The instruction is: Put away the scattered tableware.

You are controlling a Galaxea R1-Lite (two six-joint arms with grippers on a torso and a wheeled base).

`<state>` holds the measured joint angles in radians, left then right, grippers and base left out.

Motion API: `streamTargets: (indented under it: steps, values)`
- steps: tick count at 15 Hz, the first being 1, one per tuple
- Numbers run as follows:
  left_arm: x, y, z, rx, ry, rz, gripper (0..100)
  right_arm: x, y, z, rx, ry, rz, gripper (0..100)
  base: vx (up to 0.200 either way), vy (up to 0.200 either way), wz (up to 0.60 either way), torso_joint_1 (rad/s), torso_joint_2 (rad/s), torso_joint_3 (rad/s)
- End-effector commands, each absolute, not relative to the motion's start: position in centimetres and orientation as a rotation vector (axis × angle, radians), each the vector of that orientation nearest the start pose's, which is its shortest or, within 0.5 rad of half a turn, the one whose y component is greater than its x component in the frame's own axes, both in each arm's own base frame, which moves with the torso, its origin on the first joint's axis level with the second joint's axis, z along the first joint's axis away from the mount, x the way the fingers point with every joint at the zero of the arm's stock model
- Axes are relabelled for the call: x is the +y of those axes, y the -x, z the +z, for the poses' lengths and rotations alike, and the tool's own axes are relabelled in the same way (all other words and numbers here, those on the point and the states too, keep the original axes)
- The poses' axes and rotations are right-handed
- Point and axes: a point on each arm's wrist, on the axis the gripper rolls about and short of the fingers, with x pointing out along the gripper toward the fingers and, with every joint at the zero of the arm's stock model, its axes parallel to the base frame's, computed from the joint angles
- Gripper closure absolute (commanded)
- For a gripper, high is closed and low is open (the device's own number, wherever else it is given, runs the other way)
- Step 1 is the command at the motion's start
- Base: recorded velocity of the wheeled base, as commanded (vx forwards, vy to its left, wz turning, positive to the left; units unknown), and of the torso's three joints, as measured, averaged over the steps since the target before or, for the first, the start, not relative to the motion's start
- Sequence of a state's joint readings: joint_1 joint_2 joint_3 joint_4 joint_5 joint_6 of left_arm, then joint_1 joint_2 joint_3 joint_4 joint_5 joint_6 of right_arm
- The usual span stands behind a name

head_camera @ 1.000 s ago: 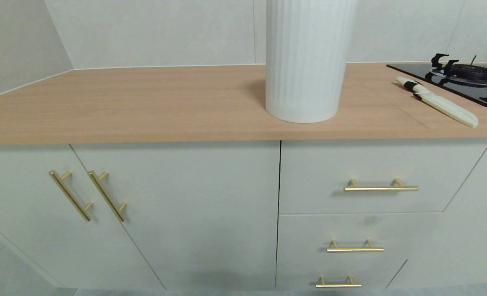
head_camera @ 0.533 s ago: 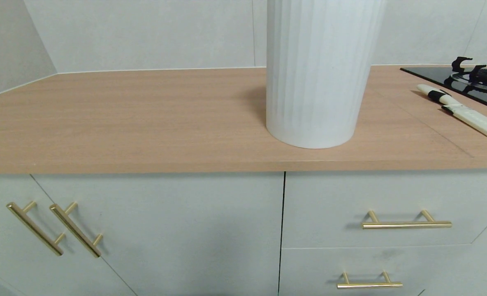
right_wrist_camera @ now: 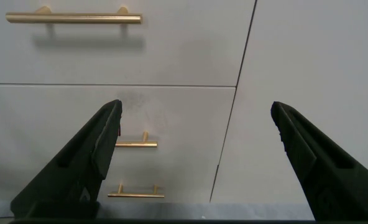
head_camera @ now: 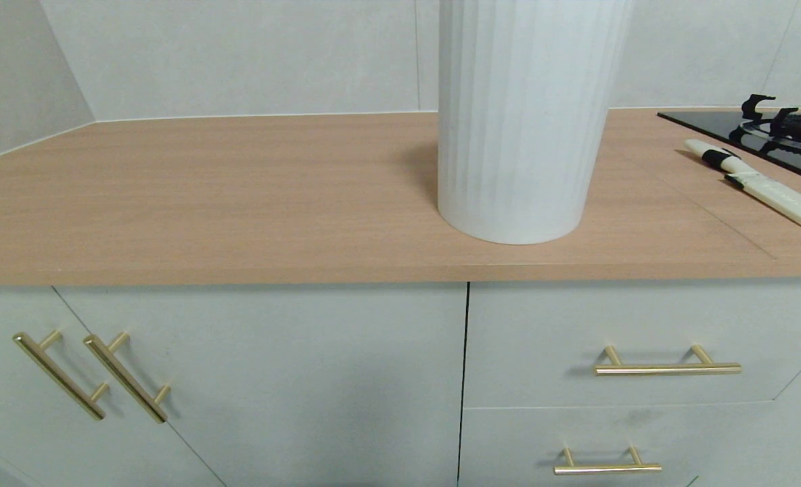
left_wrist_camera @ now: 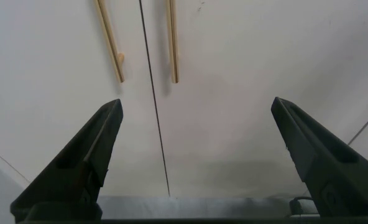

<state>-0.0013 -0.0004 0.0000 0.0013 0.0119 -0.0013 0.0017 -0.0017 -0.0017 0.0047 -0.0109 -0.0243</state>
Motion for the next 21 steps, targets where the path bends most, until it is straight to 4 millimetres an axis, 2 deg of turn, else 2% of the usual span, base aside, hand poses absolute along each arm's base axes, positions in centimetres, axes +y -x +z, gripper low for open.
streamTargets:
  steps: [1, 3, 9, 21]
  values:
    - [0.03, 2.28, 7.55, 0.0, 0.002, 0.011, 0, -0.03, 2.29, 7.54, 0.003, 0.026, -0.009, 0, 0.0, 0.0, 0.0, 0.0, 0.0, 0.0]
    - [0.03, 2.28, 7.55, 0.0, 0.002, 0.011, 0, -0.03, 2.29, 7.54, 0.003, 0.025, -0.009, 0, 0.0, 0.0, 0.0, 0.0, 0.0, 0.0]
    - [0.03, 2.28, 7.55, 0.0, 0.002, 0.011, 0, -0.03, 2.29, 7.54, 0.003, 0.025, -0.009, 0, 0.0, -0.2, 0.0, 0.002, 0.0, 0.005]
    - [0.03, 2.28, 7.55, 0.0, 0.002, 0.011, 0, -0.03, 2.29, 7.54, 0.003, 0.026, -0.009, 0, 0.0, 0.0, 0.0, 0.0, 0.0, 0.0]
